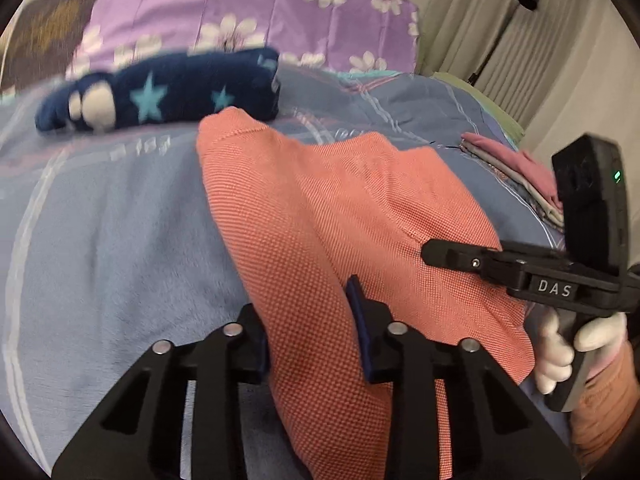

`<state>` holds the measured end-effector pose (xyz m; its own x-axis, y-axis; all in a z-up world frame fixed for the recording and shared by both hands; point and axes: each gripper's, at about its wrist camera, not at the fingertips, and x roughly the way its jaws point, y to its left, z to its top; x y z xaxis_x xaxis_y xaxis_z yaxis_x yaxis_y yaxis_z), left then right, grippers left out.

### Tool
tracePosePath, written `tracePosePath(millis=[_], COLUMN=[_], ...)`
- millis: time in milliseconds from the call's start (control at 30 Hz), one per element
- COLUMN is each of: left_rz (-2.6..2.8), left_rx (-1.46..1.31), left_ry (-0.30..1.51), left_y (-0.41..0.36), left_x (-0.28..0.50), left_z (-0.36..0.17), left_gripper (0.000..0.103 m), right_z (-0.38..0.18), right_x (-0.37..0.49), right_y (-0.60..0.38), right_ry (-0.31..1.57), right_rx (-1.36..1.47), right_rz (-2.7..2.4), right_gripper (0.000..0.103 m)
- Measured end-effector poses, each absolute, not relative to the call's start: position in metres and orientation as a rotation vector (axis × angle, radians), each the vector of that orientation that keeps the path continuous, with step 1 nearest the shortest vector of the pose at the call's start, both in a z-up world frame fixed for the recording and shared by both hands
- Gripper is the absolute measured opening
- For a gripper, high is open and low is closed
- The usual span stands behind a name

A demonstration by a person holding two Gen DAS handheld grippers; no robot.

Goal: Fold small clothes

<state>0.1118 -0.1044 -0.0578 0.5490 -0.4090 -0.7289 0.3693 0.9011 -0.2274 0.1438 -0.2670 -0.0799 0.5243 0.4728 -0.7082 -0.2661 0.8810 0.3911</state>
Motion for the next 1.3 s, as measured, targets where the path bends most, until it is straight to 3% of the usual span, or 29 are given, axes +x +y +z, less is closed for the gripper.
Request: tracePosePath(millis=[433, 667, 1300], left_rz=[-0.556, -0.621, -0.576], left_rx=[0.062, 0.16, 0.231], left_ry=[0.641, 0.583, 0.624], left_y=[-0.147, -0.203, -0.319], left_x=[0.096, 0.133, 0.287], left_z=[0.046, 0.079, 0.07], left_gripper=[0.031, 0.031, 0.031], right_z=[0.026, 0.058, 0.049], right_x=[0.088, 0.102, 0.252], right_y=[-0.278, -0.315, -0.413], right_ry=[0.609, 0.528, 0.553], right_rx=[0.111, 0.057, 0.082], right_rz=[0.34, 0.239, 0.063], right_gripper=[0.021, 0.021, 0.021])
